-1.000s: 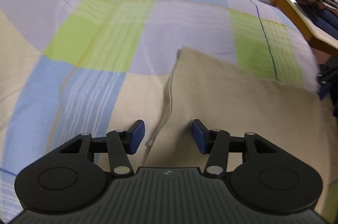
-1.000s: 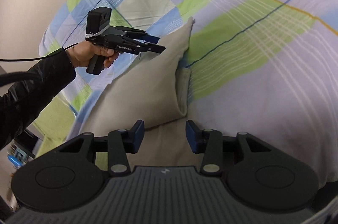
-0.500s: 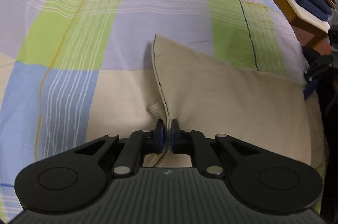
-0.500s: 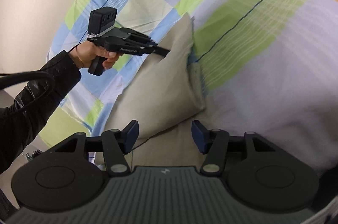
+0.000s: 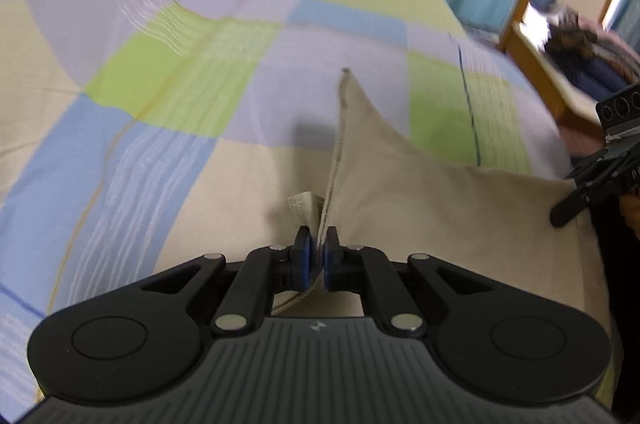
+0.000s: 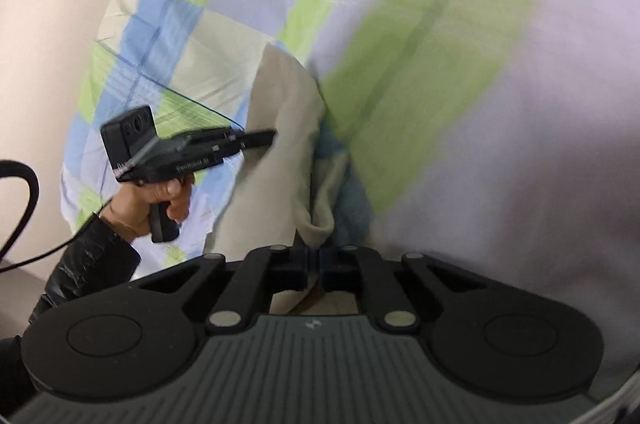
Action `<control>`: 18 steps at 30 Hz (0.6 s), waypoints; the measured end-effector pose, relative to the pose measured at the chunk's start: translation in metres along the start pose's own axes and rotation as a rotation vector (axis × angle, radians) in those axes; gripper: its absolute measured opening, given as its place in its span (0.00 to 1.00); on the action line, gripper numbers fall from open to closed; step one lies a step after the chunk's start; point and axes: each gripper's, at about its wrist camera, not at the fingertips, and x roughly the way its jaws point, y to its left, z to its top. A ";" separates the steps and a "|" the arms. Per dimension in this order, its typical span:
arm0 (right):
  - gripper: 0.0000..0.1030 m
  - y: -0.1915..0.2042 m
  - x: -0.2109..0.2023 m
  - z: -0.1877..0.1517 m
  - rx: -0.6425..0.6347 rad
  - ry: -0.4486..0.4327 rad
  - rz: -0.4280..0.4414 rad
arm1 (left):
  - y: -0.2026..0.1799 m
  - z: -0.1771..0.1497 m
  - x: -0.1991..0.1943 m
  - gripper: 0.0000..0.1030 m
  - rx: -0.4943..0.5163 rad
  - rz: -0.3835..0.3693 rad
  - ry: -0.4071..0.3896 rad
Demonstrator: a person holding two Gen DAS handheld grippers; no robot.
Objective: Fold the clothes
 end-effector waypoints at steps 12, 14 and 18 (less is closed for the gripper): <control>0.03 0.237 -0.120 0.063 -1.252 -0.385 -0.015 | -0.138 -0.029 -0.237 0.02 -0.094 0.234 -0.670; 0.03 0.248 -0.129 0.043 -1.363 -0.383 -0.025 | -0.177 -0.065 -0.243 0.02 -0.118 0.276 -0.701; 0.03 0.226 -0.132 -0.012 -1.474 -0.259 -0.009 | -0.237 -0.142 -0.213 0.02 -0.187 0.313 -0.691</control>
